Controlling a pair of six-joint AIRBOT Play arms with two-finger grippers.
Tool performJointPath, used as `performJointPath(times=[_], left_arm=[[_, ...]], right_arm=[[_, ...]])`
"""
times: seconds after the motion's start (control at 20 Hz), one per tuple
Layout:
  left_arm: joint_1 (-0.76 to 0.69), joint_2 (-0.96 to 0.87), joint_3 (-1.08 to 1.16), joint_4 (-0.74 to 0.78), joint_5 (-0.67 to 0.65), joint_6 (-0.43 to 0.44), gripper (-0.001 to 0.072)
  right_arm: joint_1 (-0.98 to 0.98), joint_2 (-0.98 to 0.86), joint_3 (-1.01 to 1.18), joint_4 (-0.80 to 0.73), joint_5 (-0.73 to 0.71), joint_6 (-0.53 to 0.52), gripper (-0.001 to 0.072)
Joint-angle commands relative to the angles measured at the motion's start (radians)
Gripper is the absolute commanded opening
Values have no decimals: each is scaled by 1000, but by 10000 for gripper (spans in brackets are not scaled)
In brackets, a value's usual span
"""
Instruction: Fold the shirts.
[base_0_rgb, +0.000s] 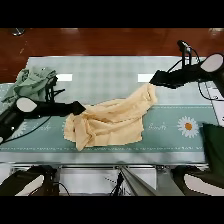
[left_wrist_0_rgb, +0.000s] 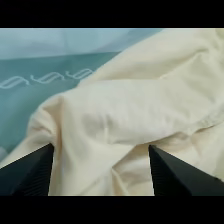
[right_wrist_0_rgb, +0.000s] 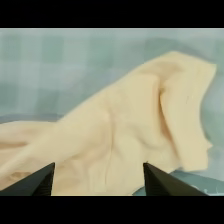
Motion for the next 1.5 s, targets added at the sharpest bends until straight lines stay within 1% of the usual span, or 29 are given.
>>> performJointPath(times=[0.0,0.05,0.1,0.15,0.2,0.25,0.3,0.4,0.45,0.5,0.55,0.65,0.7,0.75,0.9,1.0,1.05,1.15,1.2,1.25,1.3,1.35,1.4,1.45], left_arm=[[114,-28,210,347,-217,-127,702],[178,-20,277,400,-274,-190,702],[237,-11,319,404,-296,-218,701],[285,2,332,377,-289,-223,702],[317,1,328,318,-290,-217,701],[335,-19,324,232,-325,-173,701],[340,-66,324,111,-403,-96,701],[323,-192,324,-122,-607,88,700],[299,-263,324,-186,-704,138,700],[269,-327,325,-192,-782,161,699],[241,-376,325,-147,-832,161,699],[193,-444,325,11,-832,146,699],[176,-461,325,76,-795,133,699],[167,-467,325,98,-755,125,699],[158,-467,325,50,-654,128,699],[148,-467,325,-13,-590,147,698],[145,-467,325,-51,-567,162,698],[143,-466,325,-122,-546,184,697],[143,-467,328,-140,-545,192,679],[143,-466,333,-145,-548,198,508],[143,-466,335,-145,-551,199,188],[143,-466,335,-152,-566,232,37],[143,-466,335,-165,-581,260,36],[143,-466,335,-169,-581,261,37]], right_arm=[[-101,-60,135,-41,207,-32,643],[-167,-22,135,-34,246,-49,643],[-244,29,116,-28,262,-45,640],[-315,89,58,-9,238,-43,637],[-382,164,-42,10,205,-45,635],[-431,241,-163,22,177,-51,628],[-464,328,-314,36,150,-58,626],[-476,481,-595,100,138,-108,626],[-474,540,-706,136,151,-122,626],[-474,595,-801,171,169,-142,626],[-474,640,-866,181,186,-148,626],[-474,702,-940,188,188,-121,626],[-474,713,-940,222,195,-132,626],[-474,714,-940,247,211,-140,625],[-472,714,-941,261,256,-142,625],[-417,713,-941,232,268,-122,626],[-375,713,-941,218,262,-91,626],[-285,713,-941,154,219,5,626],[-243,713,-941,131,193,40,626],[-201,713,-941,127,176,64,625],[-154,713,-941,127,164,89,626],[-104,713,-941,127,153,112,626],[-53,713,-941,127,136,139,626],[-5,713,-941,127,115,164,626]])
